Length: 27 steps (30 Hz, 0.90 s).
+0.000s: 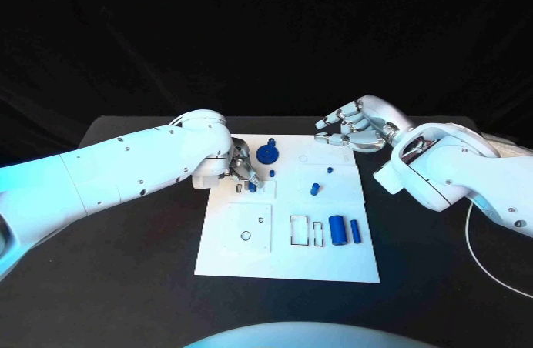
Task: Assemble the parts on the task board
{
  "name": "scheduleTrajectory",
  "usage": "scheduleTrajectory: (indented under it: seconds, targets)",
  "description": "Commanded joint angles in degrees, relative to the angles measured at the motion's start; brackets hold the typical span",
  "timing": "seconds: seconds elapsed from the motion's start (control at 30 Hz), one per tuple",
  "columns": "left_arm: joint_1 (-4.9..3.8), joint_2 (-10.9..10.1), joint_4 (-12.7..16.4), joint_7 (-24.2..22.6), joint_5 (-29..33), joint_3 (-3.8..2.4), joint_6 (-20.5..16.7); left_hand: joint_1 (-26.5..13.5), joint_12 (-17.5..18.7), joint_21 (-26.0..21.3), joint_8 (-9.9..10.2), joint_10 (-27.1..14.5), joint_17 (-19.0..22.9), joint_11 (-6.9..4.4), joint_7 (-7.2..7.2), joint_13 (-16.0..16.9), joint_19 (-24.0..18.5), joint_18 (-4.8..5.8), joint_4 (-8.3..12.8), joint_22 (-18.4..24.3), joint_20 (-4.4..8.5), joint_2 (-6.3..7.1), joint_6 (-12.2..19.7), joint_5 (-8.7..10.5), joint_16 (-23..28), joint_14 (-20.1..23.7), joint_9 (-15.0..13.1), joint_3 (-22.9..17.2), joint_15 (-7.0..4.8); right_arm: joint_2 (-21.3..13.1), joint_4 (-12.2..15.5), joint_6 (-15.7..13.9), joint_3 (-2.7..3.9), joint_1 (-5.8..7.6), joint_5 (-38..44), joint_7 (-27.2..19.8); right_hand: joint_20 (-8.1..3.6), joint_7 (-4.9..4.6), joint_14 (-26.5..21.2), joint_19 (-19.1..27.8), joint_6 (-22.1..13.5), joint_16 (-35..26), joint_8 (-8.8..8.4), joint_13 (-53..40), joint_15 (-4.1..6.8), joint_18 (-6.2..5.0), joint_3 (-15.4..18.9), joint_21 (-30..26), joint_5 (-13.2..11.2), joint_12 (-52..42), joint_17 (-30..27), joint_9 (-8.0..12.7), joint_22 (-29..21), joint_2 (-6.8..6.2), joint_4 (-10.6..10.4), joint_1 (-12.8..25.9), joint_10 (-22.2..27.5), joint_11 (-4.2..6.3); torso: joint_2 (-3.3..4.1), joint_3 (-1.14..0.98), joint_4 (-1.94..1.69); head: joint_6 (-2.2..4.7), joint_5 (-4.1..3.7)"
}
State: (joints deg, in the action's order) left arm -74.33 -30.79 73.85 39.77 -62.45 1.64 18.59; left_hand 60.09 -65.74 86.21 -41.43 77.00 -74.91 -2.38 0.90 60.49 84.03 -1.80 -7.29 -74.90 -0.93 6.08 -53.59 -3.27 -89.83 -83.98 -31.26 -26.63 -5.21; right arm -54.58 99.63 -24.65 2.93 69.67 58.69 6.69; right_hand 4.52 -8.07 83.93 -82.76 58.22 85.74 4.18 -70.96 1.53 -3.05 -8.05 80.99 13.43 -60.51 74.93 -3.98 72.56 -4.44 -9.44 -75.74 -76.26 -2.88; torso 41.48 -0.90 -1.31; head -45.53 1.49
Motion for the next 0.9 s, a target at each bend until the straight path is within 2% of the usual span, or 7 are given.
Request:
scheduleTrajectory:
  seconds: [0.03,0.13,0.27,0.37,0.7,0.77,0.9]
  targets:
    - [0.81,0.06,-0.25,4.70,0.15,0.58,2.55,-0.94,-0.17,0.07,-0.24,0.18,-15.09,-0.25,0.33,-0.23,3.67,0.51,-0.52,-9.92,0.34,0.14,-0.39,0.16,-0.17,-6.02,0.16,1.39,-0.58,-0.01,0.06,0.96,0.00,-0.02,0.42,-0.33,0.00,0.18,4.30,0.57,0.34,-0.42,0.21,0.23,-0.10,-0.70,-0.05,-0.31,0.05,0.33,7.96,-0.04,-0.36,-0.09,-0.42,0.76,0.38,0.01,-0.03,0.03,0.03,0.03,0.00]
    - [0.82,0.02,-0.40,4.68,0.08,0.58,2.00,-2.47,0.15,-0.03,-0.29,0.07,-15.09,-0.21,0.37,-0.70,3.63,0.48,-1.80,-9.83,0.34,0.33,-0.60,0.19,-0.17,-6.02,0.26,3.90,-0.56,-0.03,0.04,0.92,0.00,-0.02,0.77,-0.36,-0.01,0.20,4.21,0.77,0.30,-0.69,0.15,0.59,-0.09,-0.78,0.30,-0.60,-0.36,0.78,7.64,-0.02,-0.80,-0.10,-0.80,1.01,0.63,0.01,-0.02,0.04,-0.01,0.09,-0.02]
    - [0.83,-0.05,-0.65,4.62,0.04,0.55,1.20,-4.37,0.30,-0.16,-0.36,0.12,-15.09,-0.28,0.27,-1.01,3.60,0.44,-3.86,-9.71,0.40,0.26,-0.76,0.17,-0.17,-6.02,0.52,7.55,-0.61,-0.04,0.00,0.83,0.00,-0.02,1.01,-0.46,-0.03,0.31,4.15,0.94,0.30,-1.05,0.10,0.97,-0.04,-0.87,2.91,-1.04,0.34,1.00,7.32,-0.03,-1.35,0.19,-3.60,3.95,0.68,0.02,0.01,0.05,0.01,0.08,0.02]
    - [0.83,-0.20,-0.75,4.59,0.01,0.46,0.58,-4.72,0.33,-0.19,-0.44,0.15,-15.09,-0.37,0.16,-1.13,3.62,0.44,-5.02,-9.71,0.48,-0.03,-0.78,0.17,-0.17,-6.02,0.70,10.06,-0.72,-0.06,-0.04,0.76,0.00,-0.02,1.08,-0.48,-0.09,0.35,4.15,0.96,0.29,-1.23,0.08,1.14,-0.03,-0.90,4.61,-1.23,-0.69,1.05,7.18,-0.05,-1.57,0.47,-4.90,4.74,0.74,0.04,0.02,0.05,-0.01,0.11,0.02]
    - [0.82,-1.23,0.18,4.49,-0.19,0.11,-0.64,-4.16,0.21,-0.16,-0.79,0.35,-15.09,-0.54,-0.01,-1.21,3.72,0.47,-7.14,-9.86,0.65,-0.85,-0.89,0.15,-0.17,-6.02,1.05,15.19,-0.87,-0.09,-0.17,0.86,-0.01,-0.02,1.25,-0.51,-0.12,0.36,4.13,1.00,0.27,-1.45,0.07,1.38,-0.01,-0.95,6.26,-1.46,-1.49,1.19,7.01,-0.06,-1.84,0.84,-5.88,4.69,0.89,0.04,-0.02,0.03,-0.02,0.18,0.00]
    - [0.80,-1.67,0.79,4.46,-0.22,-0.16,-0.85,-3.99,0.20,-0.13,-0.87,0.38,-15.09,-0.57,-0.04,-1.24,3.75,0.49,-7.50,-9.92,0.67,-1.02,-0.92,0.15,-0.17,-6.02,1.10,16.02,-0.89,-0.08,-0.20,0.88,-0.02,-0.02,1.26,-0.57,-0.12,0.37,4.13,1.00,0.26,-1.51,0.06,1.41,-0.01,-0.95,6.92,-1.52,-1.61,1.15,6.97,-0.06,-1.90,0.90,-6.28,4.77,0.90,0.04,-0.03,0.03,0.00,0.17,-0.02]
    - [0.68,-2.90,2.63,4.42,-0.12,-1.29,-1.22,-3.79,-0.09,-0.10,-1.01,0.58,-15.09,-0.61,-0.08,-0.98,3.79,0.50,-8.33,-9.99,0.72,-1.35,-0.95,0.16,-0.17,-6.02,1.21,17.64,-0.93,-0.08,-0.33,0.93,-0.05,-0.02,1.27,-0.62,-0.13,0.36,4.14,1.00,0.27,-1.58,0.07,1.50,-0.02,-0.96,7.86,-1.60,-1.91,1.16,6.94,-0.06,-1.99,1.01,-6.77,4.87,0.95,0.03,-0.05,0.02,0.05,0.27,0.02]
